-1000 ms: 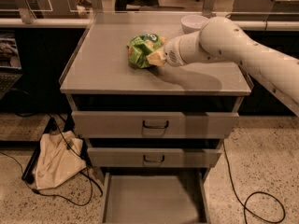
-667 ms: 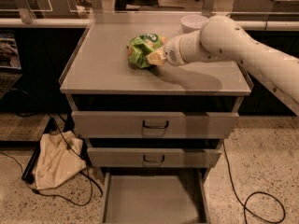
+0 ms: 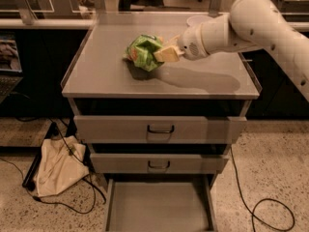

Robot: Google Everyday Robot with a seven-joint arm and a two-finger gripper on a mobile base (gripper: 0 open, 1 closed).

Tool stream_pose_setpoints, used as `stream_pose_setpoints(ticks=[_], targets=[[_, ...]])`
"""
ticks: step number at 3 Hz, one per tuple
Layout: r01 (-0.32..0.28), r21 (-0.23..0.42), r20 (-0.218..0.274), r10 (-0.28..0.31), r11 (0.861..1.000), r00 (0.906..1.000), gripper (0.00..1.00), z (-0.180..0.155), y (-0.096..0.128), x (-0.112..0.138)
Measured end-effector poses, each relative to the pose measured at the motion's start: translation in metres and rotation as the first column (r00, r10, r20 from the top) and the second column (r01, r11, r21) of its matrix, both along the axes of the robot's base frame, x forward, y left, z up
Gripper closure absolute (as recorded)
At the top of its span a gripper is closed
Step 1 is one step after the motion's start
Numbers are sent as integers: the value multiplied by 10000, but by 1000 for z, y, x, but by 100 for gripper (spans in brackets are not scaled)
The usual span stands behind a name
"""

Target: Place green rice chip bag into bottom drawer

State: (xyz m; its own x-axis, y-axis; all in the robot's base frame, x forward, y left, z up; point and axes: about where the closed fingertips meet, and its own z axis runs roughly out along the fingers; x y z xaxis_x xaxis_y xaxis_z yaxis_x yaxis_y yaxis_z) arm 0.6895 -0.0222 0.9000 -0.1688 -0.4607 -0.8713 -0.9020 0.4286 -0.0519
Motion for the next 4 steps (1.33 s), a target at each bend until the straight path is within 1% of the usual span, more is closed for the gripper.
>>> stream_pose_setpoints(ticks=[1, 2, 3, 4], targets=[[-1106, 159, -179, 1109, 9937, 9937, 100, 17, -14, -45], [-1466, 425, -5, 1467, 9883, 9892, 100, 36, -27, -91], [-808, 774, 28, 808, 9937, 9967, 100, 39, -45, -147], [-276, 874, 26, 275, 9958, 9996, 100, 38, -53, -180]])
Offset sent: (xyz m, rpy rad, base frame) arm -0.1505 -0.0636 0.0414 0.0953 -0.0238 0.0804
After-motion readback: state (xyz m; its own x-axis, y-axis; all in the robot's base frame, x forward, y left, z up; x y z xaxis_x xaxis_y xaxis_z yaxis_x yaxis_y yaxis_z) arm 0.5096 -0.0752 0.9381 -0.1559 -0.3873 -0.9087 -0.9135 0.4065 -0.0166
